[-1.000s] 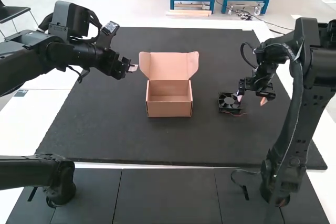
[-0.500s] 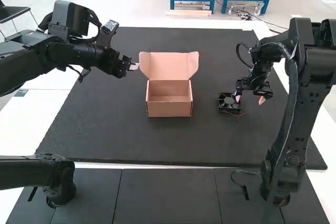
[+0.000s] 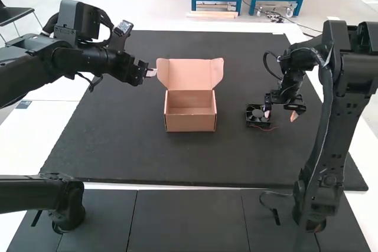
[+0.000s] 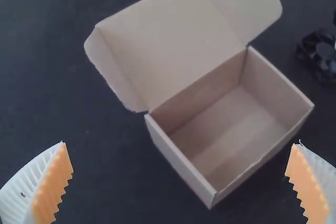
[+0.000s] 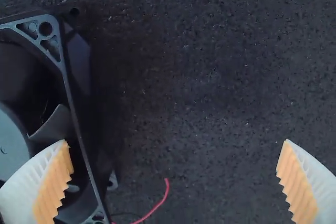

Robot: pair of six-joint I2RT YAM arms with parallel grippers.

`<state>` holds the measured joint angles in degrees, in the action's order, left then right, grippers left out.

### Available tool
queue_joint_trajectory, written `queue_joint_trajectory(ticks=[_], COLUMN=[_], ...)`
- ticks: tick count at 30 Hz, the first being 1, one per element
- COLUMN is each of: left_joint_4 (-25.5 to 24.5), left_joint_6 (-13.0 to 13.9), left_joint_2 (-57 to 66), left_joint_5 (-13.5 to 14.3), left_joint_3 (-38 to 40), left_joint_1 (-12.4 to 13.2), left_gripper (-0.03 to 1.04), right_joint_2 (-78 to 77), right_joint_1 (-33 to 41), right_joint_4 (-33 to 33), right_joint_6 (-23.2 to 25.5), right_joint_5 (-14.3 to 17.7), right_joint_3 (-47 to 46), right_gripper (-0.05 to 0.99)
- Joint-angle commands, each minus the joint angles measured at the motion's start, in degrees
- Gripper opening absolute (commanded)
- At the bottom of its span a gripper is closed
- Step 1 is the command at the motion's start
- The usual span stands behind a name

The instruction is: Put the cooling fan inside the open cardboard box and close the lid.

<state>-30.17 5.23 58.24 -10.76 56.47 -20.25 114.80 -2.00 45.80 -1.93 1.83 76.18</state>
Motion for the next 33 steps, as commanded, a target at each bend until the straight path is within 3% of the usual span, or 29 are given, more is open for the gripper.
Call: queue_joint_trajectory(ticks=[1, 5, 10, 13, 20, 26, 33], left_joint_4=[0.55, 0.55, 0.47, 0.38, -1.38, -4.1, -5.77], left_joint_6=[-0.84, -0.93, -0.93, -0.93, -0.93, -0.84, -0.75], left_joint_2=[0.3, 0.3, 0.3, 0.39, 0.39, 0.39, -0.23], left_joint_5=[-0.84, -0.84, -0.84, -0.84, -0.92, -1.72, -1.72], left_joint_3=[2.68, 2.86, 3.21, 3.21, 2.95, 2.24, -0.57], left_joint_1=[0.48, 0.48, 0.48, 0.48, 0.48, 0.48, 0.48], left_gripper=[0.96, 0.96, 0.96, 0.96, 0.96, 0.96, 0.96], right_joint_2=[1.83, 2.44, 3.06, 3.76, 4.29, 4.29, 1.48], right_joint_1=[0.51, 0.68, 0.95, 1.03, 1.03, 1.12, 0.86], right_joint_4=[0.61, 0.52, 0.43, 0.61, 0.61, 0.96, 1.75], right_joint_6=[0.09, 0.26, 0.62, 0.7, 3.87, 8.09, 8.17], right_joint_5=[1.25, 0.81, 0.37, -2.0, -7.45, -8.77, -8.68], right_joint_3=[2.04, 2.48, 2.66, 2.66, 2.66, 2.74, 3.01], right_gripper=[0.82, 0.64, 0.58, 0.48, -0.02, -0.02, -0.02])
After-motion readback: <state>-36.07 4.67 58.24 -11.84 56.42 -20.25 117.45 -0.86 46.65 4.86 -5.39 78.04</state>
